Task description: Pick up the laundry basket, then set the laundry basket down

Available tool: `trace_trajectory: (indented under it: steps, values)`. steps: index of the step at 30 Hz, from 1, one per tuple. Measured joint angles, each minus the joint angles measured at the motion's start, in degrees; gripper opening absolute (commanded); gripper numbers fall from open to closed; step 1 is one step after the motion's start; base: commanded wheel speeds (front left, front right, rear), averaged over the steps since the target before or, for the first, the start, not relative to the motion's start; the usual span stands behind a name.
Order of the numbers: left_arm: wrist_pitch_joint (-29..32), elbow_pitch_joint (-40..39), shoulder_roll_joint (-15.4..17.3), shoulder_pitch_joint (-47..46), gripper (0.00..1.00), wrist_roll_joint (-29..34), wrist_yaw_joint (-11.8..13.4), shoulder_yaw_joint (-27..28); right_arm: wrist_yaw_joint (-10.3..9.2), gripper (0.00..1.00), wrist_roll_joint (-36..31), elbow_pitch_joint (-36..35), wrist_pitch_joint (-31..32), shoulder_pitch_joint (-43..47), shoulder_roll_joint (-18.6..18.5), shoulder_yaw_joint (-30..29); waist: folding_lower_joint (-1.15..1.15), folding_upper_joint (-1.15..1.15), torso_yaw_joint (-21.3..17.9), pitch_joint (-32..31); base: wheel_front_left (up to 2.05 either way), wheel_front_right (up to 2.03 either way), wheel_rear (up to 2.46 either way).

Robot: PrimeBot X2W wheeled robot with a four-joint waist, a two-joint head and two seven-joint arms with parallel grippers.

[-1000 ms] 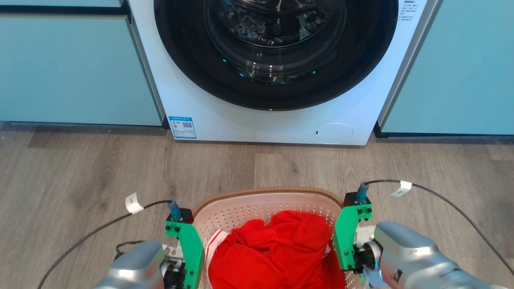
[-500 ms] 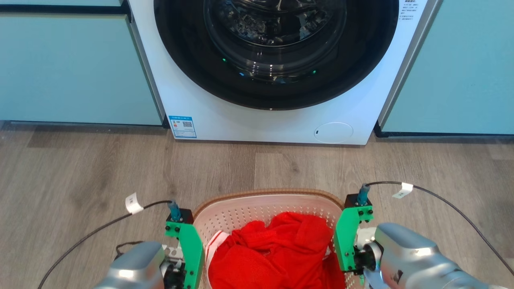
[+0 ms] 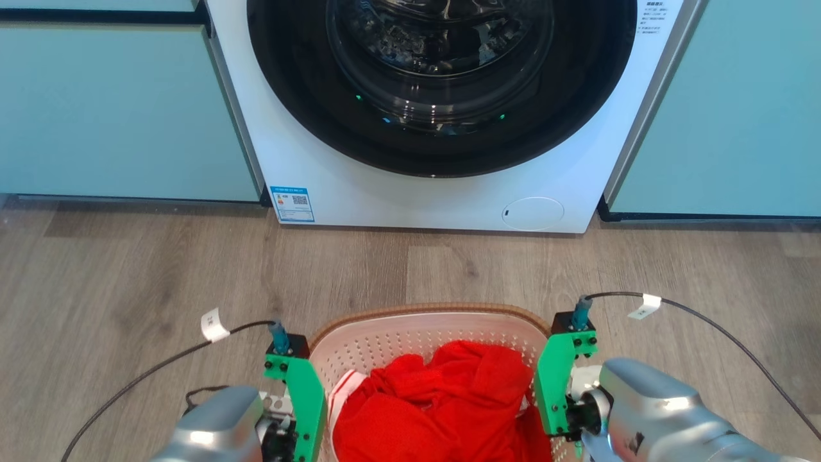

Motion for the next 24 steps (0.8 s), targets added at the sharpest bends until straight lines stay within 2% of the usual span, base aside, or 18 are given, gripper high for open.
trace_trajectory:
  steps: [24]
  values:
    - [0.0,0.0,-0.1,0.0,0.00,0.0,0.0,-0.1,0.00,0.00,1.7,0.4,-0.1,-0.1,0.0,1.5,0.00,0.00,-0.1,-0.1,0.00,0.00,0.00]
